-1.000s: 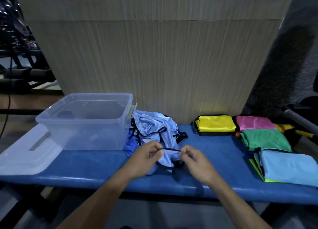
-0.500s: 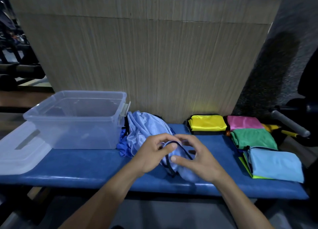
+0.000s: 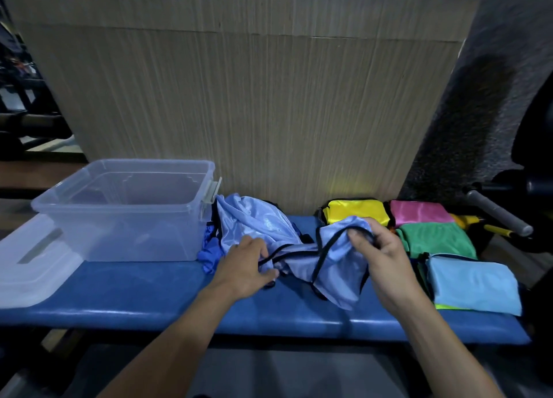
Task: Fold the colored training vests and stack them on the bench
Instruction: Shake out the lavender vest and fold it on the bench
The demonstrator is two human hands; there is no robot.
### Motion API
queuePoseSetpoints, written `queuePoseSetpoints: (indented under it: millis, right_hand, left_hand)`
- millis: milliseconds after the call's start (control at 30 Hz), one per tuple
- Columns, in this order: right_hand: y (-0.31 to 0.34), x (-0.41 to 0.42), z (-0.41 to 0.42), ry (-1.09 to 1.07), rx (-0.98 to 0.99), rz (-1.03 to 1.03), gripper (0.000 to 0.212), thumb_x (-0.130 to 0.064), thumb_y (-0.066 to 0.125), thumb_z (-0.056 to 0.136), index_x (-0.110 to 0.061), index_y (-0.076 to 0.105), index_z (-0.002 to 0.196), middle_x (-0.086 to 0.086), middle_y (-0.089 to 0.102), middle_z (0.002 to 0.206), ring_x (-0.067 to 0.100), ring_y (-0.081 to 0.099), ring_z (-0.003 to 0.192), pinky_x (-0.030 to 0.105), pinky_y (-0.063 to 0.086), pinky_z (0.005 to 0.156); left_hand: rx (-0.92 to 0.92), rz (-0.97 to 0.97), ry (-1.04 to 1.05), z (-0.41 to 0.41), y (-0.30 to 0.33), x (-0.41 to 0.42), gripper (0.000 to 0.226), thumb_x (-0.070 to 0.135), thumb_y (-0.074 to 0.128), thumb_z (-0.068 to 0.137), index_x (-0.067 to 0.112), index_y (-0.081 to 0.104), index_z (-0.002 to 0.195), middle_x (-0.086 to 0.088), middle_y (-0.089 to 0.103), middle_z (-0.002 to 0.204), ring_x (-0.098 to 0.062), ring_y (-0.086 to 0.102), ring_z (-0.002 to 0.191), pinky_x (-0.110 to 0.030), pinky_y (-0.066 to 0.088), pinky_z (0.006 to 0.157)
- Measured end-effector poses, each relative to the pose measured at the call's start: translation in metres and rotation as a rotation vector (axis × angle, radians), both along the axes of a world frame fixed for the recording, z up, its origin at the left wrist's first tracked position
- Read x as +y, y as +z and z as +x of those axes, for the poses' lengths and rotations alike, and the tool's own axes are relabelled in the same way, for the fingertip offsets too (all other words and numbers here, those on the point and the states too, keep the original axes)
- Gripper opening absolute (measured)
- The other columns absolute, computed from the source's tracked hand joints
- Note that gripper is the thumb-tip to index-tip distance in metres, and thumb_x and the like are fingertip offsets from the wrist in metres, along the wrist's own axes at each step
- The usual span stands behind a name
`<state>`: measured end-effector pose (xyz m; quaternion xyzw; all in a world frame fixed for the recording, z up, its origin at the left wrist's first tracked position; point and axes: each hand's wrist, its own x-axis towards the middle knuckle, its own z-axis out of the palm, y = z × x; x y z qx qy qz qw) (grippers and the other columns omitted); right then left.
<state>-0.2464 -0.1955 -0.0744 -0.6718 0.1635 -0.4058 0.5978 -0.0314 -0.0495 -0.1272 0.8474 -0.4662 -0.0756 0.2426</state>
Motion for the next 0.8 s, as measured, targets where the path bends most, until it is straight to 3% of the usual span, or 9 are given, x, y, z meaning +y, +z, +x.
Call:
queuePoseSetpoints:
  millis: [167, 233, 300, 400, 500, 567, 633, 733, 800]
  right_hand:
    - [0.010, -0.015, -0.019, -0.056, -0.221, 0.468, 0.033, -0.017, 0.048, 0.105, 0.002, 0.059, 0.128, 0.017, 0.068, 0.115, 0.027, 0.065, 0.107, 0.037, 0.052, 0.096]
    - [0.006, -0.024, -0.027, -0.101, -0.204, 0.538, 0.039, -0.022, 0.045, 0.107, 0.004, 0.056, 0.134, 0.021, 0.065, 0.123, 0.032, 0.062, 0.115, 0.044, 0.047, 0.103]
    - [-0.001, -0.029, -0.032, -0.179, -0.130, 0.543, 0.031, -0.023, 0.046, 0.107, -0.001, 0.064, 0.119, 0.017, 0.068, 0.111, 0.030, 0.063, 0.108, 0.044, 0.048, 0.094]
    - [-0.008, -0.034, -0.036, -0.310, 0.046, 0.433, 0.026, -0.021, 0.048, 0.104, -0.013, 0.071, 0.093, 0.007, 0.071, 0.087, 0.021, 0.067, 0.085, 0.037, 0.047, 0.077]
    - [-0.006, -0.031, -0.038, -0.290, 0.391, 0.125, 0.036, -0.005, 0.044, 0.100, -0.016, 0.071, 0.080, 0.007, 0.066, 0.076, 0.007, 0.060, 0.054, 0.023, 0.044, 0.050]
    - [-0.008, -0.022, -0.040, -0.211, 0.588, -0.102, 0.037, -0.006, 0.041, 0.099, -0.015, 0.073, 0.082, 0.001, 0.070, 0.082, 0.008, 0.063, 0.066, 0.022, 0.045, 0.053]
    - [-0.010, -0.016, -0.044, -0.162, 0.778, -0.287, 0.033, -0.009, 0.043, 0.100, -0.019, 0.072, 0.086, -0.006, 0.070, 0.089, 0.011, 0.063, 0.082, 0.023, 0.046, 0.068]
    - [-0.014, -0.012, -0.051, -0.036, 0.988, -0.398, 0.032, -0.009, 0.044, 0.098, -0.025, 0.071, 0.097, -0.009, 0.064, 0.069, 0.003, 0.057, 0.063, 0.021, 0.040, 0.058]
    - [-0.020, -0.014, -0.052, -0.064, 0.986, -0.409, 0.030, -0.009, 0.045, 0.097, -0.024, 0.070, 0.093, -0.005, 0.065, 0.069, 0.010, 0.061, 0.067, 0.025, 0.044, 0.060]
  left_hand:
    - [-0.148, 0.051, 0.187, 0.009, -0.002, -0.004, 0.014, 0.031, 0.058, 0.096, 0.029, 0.051, 0.108, 0.007, 0.046, 0.117, -0.025, 0.051, 0.110, -0.044, 0.046, 0.093]
    - [-0.058, -0.054, 0.196, 0.011, -0.005, -0.004, 0.008, 0.022, 0.055, 0.098, 0.028, 0.054, 0.092, 0.007, 0.056, 0.105, -0.022, 0.059, 0.099, -0.041, 0.050, 0.086]
    - [0.167, -0.269, 0.251, 0.011, 0.002, -0.006, 0.012, 0.016, 0.052, 0.101, 0.022, 0.055, 0.090, 0.005, 0.060, 0.091, -0.019, 0.060, 0.087, -0.035, 0.048, 0.076]
    - [0.523, -0.664, 0.306, 0.003, 0.028, -0.005, 0.019, 0.011, 0.050, 0.103, 0.020, 0.054, 0.086, 0.002, 0.058, 0.084, -0.018, 0.053, 0.083, -0.029, 0.040, 0.072]
    - [0.726, -0.940, 0.213, -0.011, 0.055, 0.001, 0.019, 0.011, 0.051, 0.104, 0.020, 0.056, 0.087, 0.000, 0.062, 0.095, -0.012, 0.059, 0.091, -0.026, 0.046, 0.085]
    - [0.714, -0.952, 0.171, -0.020, 0.066, 0.005, 0.013, 0.013, 0.053, 0.103, 0.019, 0.057, 0.093, 0.004, 0.064, 0.089, -0.003, 0.060, 0.080, -0.019, 0.049, 0.076]
    - [0.672, -0.902, 0.127, -0.021, 0.069, 0.007, 0.008, 0.019, 0.058, 0.101, 0.022, 0.060, 0.093, 0.004, 0.066, 0.090, -0.007, 0.060, 0.081, -0.027, 0.049, 0.078]
    - [0.645, -0.873, 0.139, -0.017, 0.065, 0.010, 0.010, 0.021, 0.059, 0.101, 0.023, 0.060, 0.091, 0.002, 0.070, 0.082, -0.011, 0.060, 0.073, -0.026, 0.049, 0.069]
    - [0.483, -0.798, 0.200, -0.010, 0.059, 0.011, 0.009, 0.025, 0.058, 0.102, 0.025, 0.059, 0.094, -0.006, 0.071, 0.082, -0.014, 0.059, 0.071, -0.028, 0.046, 0.066]
